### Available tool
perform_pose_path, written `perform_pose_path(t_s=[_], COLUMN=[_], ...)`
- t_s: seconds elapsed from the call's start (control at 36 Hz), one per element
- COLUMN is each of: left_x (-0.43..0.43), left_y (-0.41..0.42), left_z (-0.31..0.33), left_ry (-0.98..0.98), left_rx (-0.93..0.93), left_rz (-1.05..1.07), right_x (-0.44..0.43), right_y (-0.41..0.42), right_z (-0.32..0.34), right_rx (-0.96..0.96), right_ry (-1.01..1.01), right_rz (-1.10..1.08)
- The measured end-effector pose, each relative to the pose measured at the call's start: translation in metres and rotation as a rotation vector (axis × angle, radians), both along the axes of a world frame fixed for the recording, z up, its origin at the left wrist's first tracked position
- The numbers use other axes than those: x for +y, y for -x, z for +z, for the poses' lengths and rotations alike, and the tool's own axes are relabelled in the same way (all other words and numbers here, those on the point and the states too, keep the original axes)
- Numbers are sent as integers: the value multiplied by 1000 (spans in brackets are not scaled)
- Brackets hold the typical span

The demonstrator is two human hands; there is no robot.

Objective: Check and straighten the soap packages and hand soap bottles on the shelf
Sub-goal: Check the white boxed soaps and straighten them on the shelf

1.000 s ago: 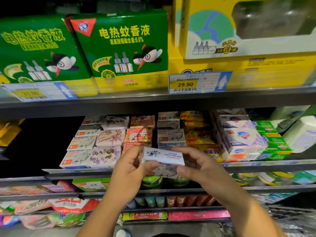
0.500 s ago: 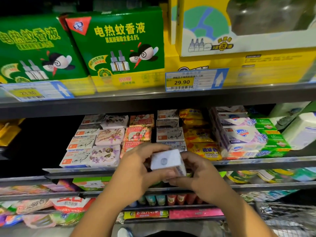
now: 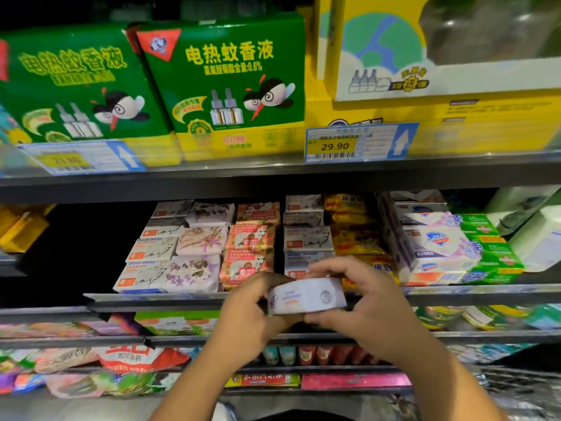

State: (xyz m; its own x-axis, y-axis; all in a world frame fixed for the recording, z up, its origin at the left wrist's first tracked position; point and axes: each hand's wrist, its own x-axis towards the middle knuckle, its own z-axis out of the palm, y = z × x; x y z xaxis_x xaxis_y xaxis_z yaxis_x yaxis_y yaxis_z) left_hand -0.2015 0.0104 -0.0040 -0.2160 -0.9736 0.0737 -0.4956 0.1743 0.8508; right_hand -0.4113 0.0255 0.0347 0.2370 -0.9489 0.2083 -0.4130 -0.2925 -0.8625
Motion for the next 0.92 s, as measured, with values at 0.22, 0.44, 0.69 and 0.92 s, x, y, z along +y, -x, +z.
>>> perform_pose_path(t_s=[0.22, 0.44, 0.69, 0.92], left_x=[3, -1, -11, -8], left_y=[-6, 3, -6, -10], left_z=[41, 36, 38, 45], left_ry=[-139, -758, -511, -220], left_rx=[452, 505, 435, 558], left_rz=[63, 201, 51, 48], right_x=[-5, -11, -19, -25], right_y=[12, -9, 8, 11], right_z=[-4, 4, -8, -5], right_rx=[-410, -248, -172, -374], right_ry=[-186, -712, -457, -320], right_rz=[-60, -155, -87, -33])
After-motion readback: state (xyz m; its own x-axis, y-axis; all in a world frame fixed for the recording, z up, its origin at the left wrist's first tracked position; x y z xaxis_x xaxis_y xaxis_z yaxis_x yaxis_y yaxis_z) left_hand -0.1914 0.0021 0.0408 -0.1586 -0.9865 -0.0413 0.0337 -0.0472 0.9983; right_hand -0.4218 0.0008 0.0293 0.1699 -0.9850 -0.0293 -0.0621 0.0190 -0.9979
